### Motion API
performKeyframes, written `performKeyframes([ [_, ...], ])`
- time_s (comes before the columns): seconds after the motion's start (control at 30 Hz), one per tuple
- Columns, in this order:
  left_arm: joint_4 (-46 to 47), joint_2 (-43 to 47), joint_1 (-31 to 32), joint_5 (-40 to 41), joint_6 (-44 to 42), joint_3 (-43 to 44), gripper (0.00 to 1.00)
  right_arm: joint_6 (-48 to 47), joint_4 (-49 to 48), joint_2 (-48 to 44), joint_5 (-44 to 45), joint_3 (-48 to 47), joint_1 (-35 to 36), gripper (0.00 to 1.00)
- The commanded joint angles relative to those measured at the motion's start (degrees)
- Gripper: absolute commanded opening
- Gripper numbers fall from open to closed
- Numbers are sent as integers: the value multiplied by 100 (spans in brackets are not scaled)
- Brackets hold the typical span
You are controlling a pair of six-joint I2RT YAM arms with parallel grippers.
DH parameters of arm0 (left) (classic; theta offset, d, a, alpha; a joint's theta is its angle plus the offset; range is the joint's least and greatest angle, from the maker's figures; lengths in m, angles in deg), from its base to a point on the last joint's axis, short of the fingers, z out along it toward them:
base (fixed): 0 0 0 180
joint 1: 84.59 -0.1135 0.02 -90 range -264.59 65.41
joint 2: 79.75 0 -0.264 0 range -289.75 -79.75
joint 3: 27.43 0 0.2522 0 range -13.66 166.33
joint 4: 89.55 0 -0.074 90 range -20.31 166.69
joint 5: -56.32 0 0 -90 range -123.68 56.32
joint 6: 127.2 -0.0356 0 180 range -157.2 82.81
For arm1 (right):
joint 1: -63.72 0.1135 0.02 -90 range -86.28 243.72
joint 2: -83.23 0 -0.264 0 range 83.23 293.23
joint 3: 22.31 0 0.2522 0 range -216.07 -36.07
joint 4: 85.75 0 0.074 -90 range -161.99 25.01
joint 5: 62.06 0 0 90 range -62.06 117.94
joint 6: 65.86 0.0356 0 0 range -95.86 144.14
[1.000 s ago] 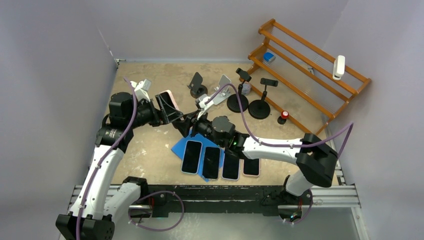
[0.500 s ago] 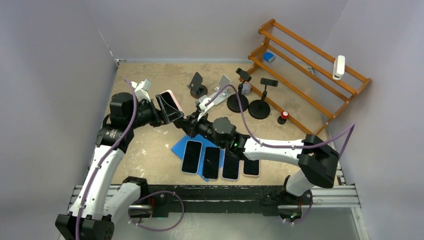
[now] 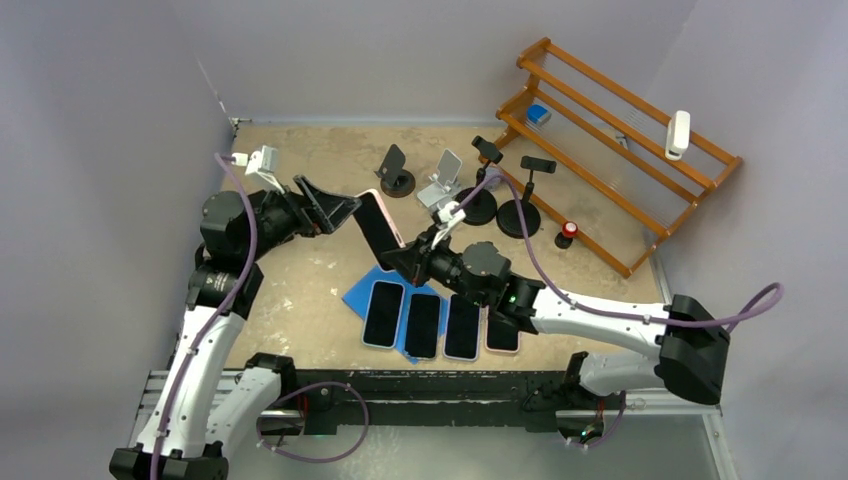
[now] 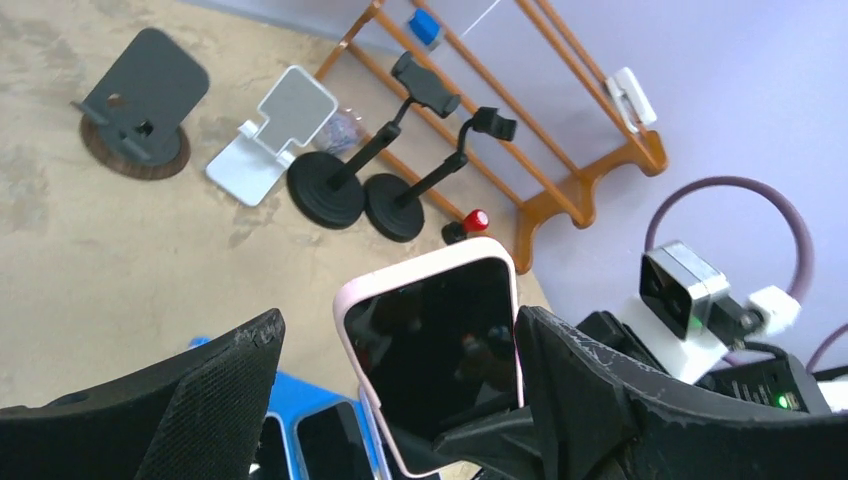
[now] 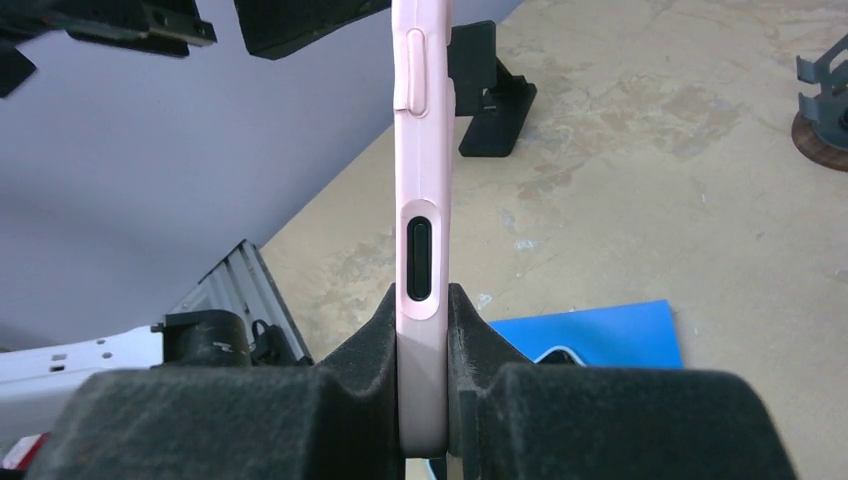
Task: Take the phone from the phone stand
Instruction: Place the phone at the center of the board.
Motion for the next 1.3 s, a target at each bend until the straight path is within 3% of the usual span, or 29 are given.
performKeyframes([
  [0.0, 1371, 172, -17, -515, 151, -497, 83, 605, -410, -579, -327, 141, -329, 0],
  [0.17, 2925, 341, -17, -1743, 389, -1350, 82, 1635, -1240, -1048, -1774, 860, -1192, 0],
  [0.27, 4383, 366, -17, -2391, 988, -1989, 81, 1846, -1889, -1168, -2344, 1215, -1259, 0],
  [0.37, 5632, 120, -17, -2886, 1694, -2419, 81, 2225, -2842, -1223, -2598, 1709, -1254, 0],
  [0.5, 6357, -410, -10, -3347, 2275, -2572, 80, 2637, -4158, -1166, -2660, 2174, -1257, 0],
  [0.7, 6919, -442, 163, -2961, 2737, -3016, 75, 3108, -5554, -803, -2576, 2483, -1251, 0],
  [0.87, 6658, -108, 561, -2461, 2402, -3029, 74, 3447, -6375, -264, -2648, 2474, -1244, 0],
  [1.27, 5880, 78, 1299, -1621, 1789, -2757, 69, 3359, -6252, 174, -2394, 2155, -1004, 0],
])
